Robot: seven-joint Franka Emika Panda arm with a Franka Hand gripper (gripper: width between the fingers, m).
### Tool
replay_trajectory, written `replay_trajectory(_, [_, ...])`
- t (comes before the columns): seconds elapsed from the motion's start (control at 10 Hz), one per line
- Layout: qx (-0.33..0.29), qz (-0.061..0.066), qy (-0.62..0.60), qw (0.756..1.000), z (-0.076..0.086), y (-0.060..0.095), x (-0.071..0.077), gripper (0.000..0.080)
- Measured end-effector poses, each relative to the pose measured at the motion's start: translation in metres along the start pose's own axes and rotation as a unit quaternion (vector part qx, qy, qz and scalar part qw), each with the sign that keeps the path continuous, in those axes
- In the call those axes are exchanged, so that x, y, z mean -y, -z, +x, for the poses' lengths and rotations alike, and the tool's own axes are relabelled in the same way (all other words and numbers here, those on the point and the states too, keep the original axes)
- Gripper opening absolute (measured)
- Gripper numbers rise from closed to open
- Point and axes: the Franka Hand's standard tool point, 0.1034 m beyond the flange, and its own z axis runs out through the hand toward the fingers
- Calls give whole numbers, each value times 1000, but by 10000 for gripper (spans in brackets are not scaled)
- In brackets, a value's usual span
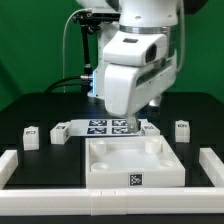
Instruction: Assemble one leg
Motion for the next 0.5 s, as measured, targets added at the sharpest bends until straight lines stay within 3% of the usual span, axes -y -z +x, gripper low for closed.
replay_trajectory(0.2, [-10, -20, 60, 998, -12, -9, 12, 650])
replay_trajectory(0.5, [-8, -16, 57, 998, -13, -9, 12, 650])
